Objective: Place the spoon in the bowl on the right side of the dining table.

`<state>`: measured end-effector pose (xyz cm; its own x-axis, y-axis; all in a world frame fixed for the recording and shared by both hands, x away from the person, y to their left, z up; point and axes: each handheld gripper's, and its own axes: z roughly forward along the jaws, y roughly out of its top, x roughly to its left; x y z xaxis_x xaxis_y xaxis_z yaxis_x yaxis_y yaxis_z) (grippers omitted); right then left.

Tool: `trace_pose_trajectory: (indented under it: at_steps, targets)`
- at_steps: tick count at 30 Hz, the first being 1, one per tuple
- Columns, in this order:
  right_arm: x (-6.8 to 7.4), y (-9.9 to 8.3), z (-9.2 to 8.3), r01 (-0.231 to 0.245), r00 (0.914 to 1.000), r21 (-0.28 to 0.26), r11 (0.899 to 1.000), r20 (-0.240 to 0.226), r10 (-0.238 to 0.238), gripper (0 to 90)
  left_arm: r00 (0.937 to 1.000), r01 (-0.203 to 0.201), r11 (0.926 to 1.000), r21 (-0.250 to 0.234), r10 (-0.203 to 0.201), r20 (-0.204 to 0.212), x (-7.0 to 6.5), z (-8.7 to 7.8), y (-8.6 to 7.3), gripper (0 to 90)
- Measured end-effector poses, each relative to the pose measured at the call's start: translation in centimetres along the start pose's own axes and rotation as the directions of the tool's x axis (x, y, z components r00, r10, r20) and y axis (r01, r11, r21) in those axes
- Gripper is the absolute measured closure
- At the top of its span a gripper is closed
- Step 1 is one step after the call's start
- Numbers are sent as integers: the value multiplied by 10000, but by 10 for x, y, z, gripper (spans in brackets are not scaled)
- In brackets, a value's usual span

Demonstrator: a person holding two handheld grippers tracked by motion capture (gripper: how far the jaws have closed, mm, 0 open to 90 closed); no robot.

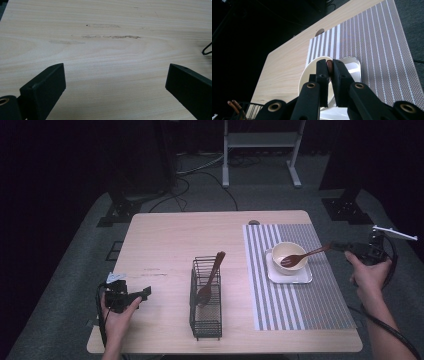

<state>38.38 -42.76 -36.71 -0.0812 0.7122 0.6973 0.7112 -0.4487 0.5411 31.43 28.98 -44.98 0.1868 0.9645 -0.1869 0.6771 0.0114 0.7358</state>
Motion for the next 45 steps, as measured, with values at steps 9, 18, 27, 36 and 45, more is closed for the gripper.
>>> trace_pose_trajectory:
  at_steps: [9,18,27,36,45]
  targets:
    - [-5,-3,5,-93,9999,21,10000,48,93,833,10000,22,10000,3,-22,14,0,0,0,19]
    - [-5,-3,10,-80,10000,17,10000,59,80,833,10000,39,10000,9,-39,25,0,0,0,19]
    - [-7,1,18,-129,9998,60,9999,131,128,833,9999,125,9999,-4,-125,18,0,2,2,19]
    - [-10,0,27,-194,9997,82,9998,145,193,832,9999,136,9999,-5,-136,-39,1,0,1,19]
    - [-17,-5,33,-371,9993,144,9992,-39,372,823,10000,64,10000,2,-64,-38,1,0,1,18]
